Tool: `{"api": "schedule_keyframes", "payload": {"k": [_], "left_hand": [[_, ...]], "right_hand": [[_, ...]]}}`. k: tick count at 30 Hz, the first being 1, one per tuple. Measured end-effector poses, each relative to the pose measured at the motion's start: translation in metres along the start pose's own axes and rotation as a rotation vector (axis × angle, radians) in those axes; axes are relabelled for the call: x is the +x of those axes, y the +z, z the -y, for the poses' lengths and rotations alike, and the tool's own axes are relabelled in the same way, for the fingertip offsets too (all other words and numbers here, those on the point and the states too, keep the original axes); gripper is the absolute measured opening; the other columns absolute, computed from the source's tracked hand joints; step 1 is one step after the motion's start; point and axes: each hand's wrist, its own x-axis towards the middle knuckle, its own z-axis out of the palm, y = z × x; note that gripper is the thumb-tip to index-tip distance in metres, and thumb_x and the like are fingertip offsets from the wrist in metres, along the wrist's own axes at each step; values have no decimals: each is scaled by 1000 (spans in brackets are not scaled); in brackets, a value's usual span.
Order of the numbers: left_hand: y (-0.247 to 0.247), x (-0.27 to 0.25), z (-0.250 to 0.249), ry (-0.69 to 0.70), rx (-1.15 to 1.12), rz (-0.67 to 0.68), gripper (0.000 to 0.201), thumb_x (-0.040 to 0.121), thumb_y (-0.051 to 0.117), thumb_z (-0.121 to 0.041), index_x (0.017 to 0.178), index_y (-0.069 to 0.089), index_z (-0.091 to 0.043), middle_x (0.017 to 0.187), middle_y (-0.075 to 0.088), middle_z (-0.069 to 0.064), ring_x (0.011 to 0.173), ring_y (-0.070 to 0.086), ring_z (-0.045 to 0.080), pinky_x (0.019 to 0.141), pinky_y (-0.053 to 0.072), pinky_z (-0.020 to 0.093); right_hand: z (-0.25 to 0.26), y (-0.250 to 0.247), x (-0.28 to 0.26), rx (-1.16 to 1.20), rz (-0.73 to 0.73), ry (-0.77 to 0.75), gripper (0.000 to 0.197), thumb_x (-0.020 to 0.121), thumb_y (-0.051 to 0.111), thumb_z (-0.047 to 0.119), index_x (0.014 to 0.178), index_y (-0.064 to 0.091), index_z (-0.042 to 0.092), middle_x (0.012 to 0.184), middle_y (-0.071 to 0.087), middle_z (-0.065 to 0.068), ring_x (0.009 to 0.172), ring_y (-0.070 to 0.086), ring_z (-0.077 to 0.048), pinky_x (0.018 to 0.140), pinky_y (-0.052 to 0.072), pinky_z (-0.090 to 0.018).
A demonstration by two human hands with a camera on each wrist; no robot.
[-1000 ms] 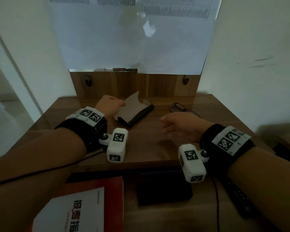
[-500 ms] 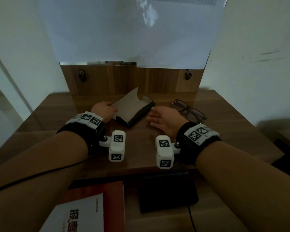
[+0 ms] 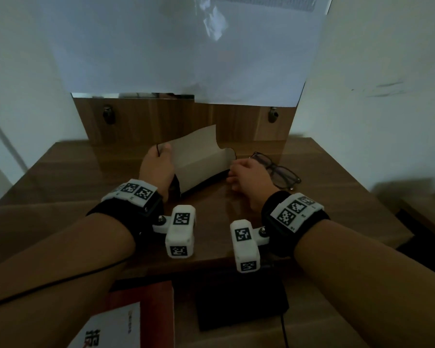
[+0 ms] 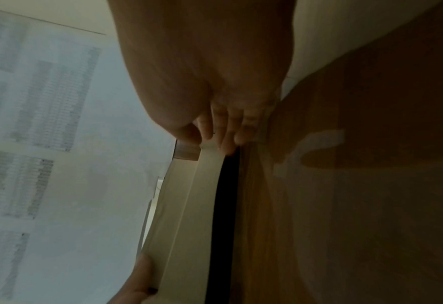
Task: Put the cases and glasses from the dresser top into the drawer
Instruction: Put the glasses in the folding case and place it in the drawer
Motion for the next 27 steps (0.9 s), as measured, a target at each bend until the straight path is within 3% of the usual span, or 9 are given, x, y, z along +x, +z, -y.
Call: {"api": "schedule_keyframes", "payload": {"k": [3, 6, 9, 12, 16, 19, 23, 27], "left_hand": [[8, 1, 10, -64, -61, 5, 57, 83, 41, -59, 133, 49, -35, 138, 53, 4, 121, 53, 30, 103, 43, 53], [13, -2, 14, -95, -92, -19, 58, 84, 38, -60, 136, 45, -37, 141, 50, 7, 123, 50, 33, 104, 41, 54], [16, -1, 13, -54, -64, -33, 53, 94, 33, -53, 142, 42, -30, 143, 46, 10, 126, 47, 33, 108, 38, 53], [17, 2, 16, -28, -62, -32, 53, 94, 33, -53, 141, 43, -29, 141, 48, 8, 125, 48, 31, 107, 38, 52], [14, 1, 19, -6, -68, -19, 54, 92, 35, -55, 137, 46, -29, 137, 51, 8, 123, 50, 30, 106, 40, 52], [12, 2, 21, 21, -77, 6, 50, 90, 38, -54, 131, 52, -28, 130, 56, 7, 117, 54, 28, 104, 42, 52], [11, 2, 24, 43, -62, 38, 44, 90, 39, -55, 122, 55, -31, 122, 59, 5, 114, 56, 28, 103, 43, 52], [9, 1, 22, 6, -92, 95, 47, 78, 40, -66, 112, 57, -37, 122, 61, 4, 113, 58, 27, 103, 44, 53]], "right_hand": [[4, -23, 9, -216, -215, -171, 13, 92, 52, 18, 101, 61, 14, 84, 58, 5, 88, 58, -18, 81, 52, -37], [7, -42, 15, -369, -363, -191, 9, 85, 53, 32, 77, 58, 32, 88, 64, 4, 91, 63, -22, 85, 54, -45], [7, -55, 19, -510, -465, -131, 16, 77, 48, 43, 79, 61, 34, 98, 67, 1, 97, 62, -28, 88, 52, -49], [8, -62, 19, -616, -481, -72, 22, 84, 51, 38, 99, 64, 31, 114, 61, -4, 114, 50, -31, 100, 41, -47], [4, -66, 29, -697, -403, -25, 32, 86, 48, 37, 109, 65, 22, 118, 63, -12, 113, 54, -34, 100, 44, -48], [5, -65, 33, -707, -383, -1, 35, 89, 48, 35, 106, 68, 12, 111, 68, -15, 104, 60, -34, 97, 47, -46], [6, -66, 36, -747, -344, 9, 33, 90, 47, 31, 97, 71, 10, 105, 70, -13, 100, 62, -33, 97, 47, -46], [5, -68, 36, -790, -316, -13, 32, 90, 46, 28, 93, 71, 8, 101, 70, -14, 97, 63, -33, 97, 46, -47]]}}
